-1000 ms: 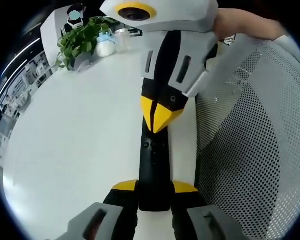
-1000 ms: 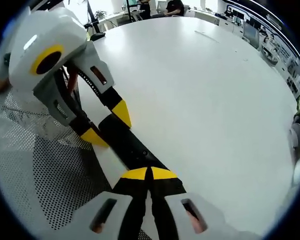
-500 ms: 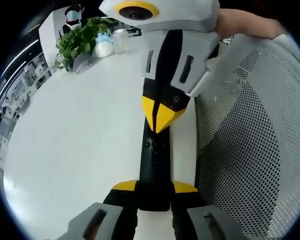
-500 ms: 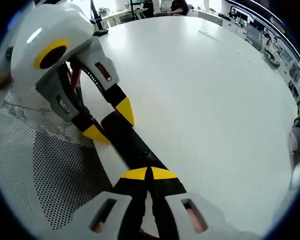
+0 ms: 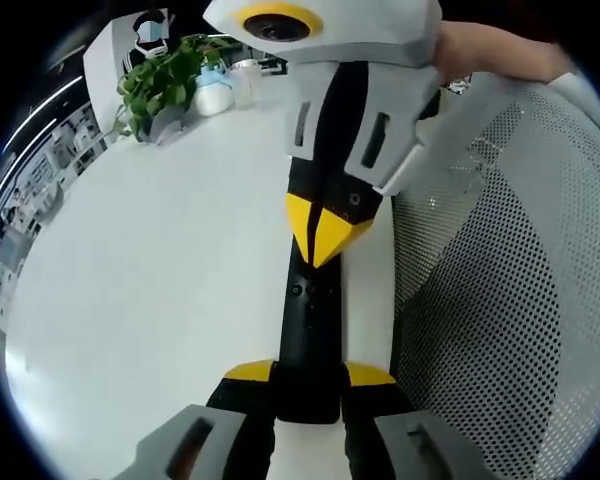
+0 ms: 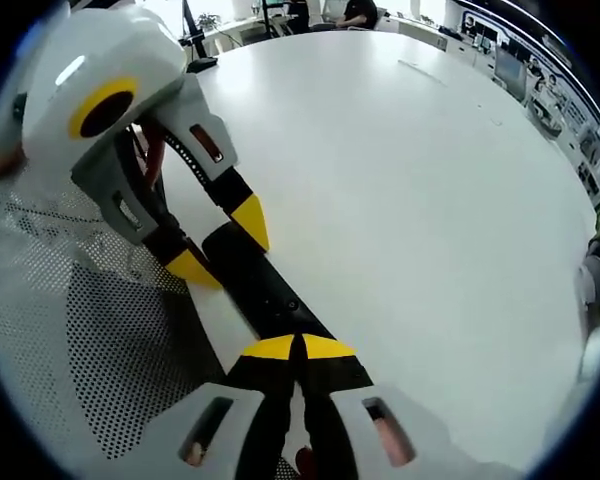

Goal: Press the specified remote control buttons in sequence, fully releasing each button before pressing the next.

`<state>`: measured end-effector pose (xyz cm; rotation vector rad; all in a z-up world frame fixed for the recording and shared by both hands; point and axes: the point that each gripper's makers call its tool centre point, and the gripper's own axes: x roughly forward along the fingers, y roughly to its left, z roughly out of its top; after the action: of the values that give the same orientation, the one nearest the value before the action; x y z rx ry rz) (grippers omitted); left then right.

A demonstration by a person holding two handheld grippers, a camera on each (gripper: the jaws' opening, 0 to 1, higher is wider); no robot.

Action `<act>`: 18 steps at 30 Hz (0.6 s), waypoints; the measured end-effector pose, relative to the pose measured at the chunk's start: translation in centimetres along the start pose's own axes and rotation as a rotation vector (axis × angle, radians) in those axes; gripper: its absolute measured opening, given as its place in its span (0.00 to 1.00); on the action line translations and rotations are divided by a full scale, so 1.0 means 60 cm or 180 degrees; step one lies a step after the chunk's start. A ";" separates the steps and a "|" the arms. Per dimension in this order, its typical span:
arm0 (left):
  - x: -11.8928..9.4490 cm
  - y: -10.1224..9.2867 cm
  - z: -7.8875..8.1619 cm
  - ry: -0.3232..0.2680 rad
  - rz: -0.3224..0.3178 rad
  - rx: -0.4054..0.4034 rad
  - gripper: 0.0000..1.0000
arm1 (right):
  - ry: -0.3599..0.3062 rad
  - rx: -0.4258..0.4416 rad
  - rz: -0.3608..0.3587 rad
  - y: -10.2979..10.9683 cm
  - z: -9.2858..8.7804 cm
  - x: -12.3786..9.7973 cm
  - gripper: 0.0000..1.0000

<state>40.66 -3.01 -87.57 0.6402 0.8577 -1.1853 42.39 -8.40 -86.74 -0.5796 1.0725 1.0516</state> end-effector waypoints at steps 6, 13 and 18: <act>0.001 0.000 0.001 -0.0016 0.0003 -0.0006 0.25 | -0.0047 -0.0110 -0.0016 0.001 0.000 0.000 0.00; 0.001 -0.001 0.003 0.0027 0.0004 0.0034 0.24 | -0.0016 0.0167 0.0019 0.000 -0.001 0.000 0.00; 0.002 -0.002 0.004 0.0037 -0.0003 0.0109 0.24 | -0.0011 0.0300 0.0074 -0.002 -0.001 0.000 0.00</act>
<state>40.59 -3.27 -87.54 0.6751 0.8491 -1.2004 42.48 -8.50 -86.75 -0.4907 1.1219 1.0161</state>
